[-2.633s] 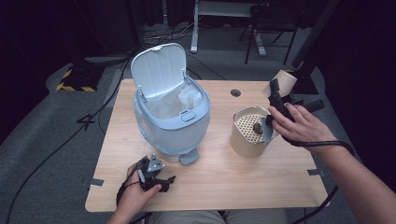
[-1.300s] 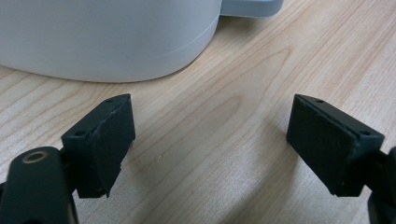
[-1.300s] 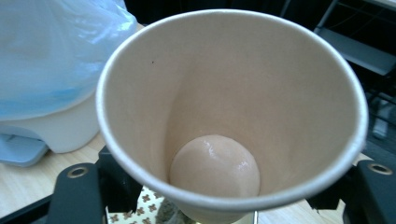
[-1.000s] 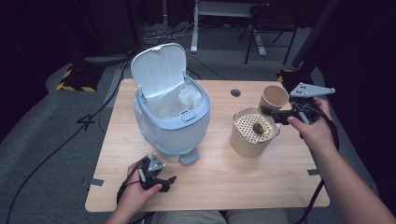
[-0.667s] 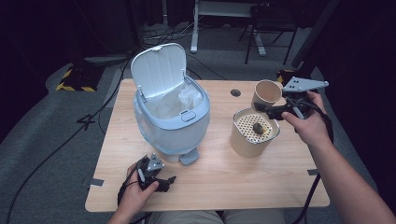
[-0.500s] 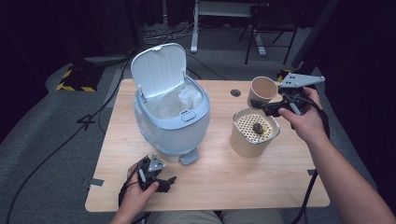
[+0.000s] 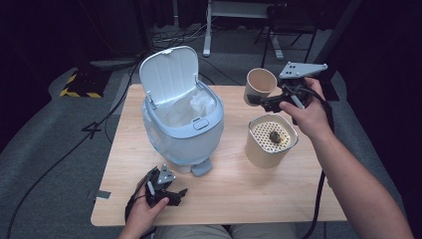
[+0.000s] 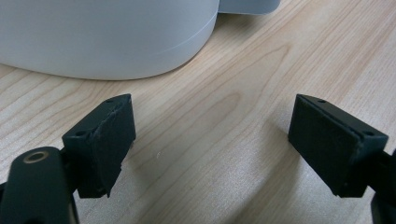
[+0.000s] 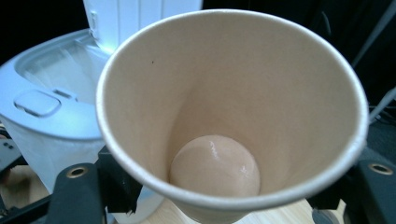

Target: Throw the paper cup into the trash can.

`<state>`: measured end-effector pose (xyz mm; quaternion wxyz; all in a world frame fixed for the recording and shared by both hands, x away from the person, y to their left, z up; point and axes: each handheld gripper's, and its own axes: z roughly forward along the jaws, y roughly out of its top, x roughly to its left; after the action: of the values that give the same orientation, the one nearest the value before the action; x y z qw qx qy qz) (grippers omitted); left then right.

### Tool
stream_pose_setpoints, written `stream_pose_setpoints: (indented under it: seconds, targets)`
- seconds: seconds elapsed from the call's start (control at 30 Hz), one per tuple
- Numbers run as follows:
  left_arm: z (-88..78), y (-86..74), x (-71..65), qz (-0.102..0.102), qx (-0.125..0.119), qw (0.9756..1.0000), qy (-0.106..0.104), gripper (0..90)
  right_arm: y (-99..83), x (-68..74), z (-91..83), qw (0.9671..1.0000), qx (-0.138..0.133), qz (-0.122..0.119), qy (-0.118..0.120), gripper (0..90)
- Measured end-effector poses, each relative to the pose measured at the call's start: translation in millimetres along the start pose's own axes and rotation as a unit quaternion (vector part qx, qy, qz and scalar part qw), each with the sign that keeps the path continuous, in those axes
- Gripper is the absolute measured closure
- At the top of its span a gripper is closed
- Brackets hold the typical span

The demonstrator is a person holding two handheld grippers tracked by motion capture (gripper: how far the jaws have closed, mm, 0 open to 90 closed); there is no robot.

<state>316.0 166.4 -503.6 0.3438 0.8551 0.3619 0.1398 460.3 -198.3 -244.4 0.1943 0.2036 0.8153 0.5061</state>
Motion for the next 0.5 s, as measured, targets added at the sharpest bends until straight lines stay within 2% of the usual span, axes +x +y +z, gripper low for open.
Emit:
stream_pose_setpoints:
  seconds: [0.23, 0.5]
  targets:
    - [0.0, -0.1, 0.1, -0.001, 0.001, 1.0000, -0.002, 15.5, 22.3, 8.9, 18.8, 0.9995, -0.005, -0.004, 0.031, 28.8]
    - [0.3, 0.0, 0.0, -0.003, 0.000, 1.0000, -0.003, 15.2, 40.9, 28.0, 46.5, 0.9982, -0.005, -0.011, 0.059, 28.7]
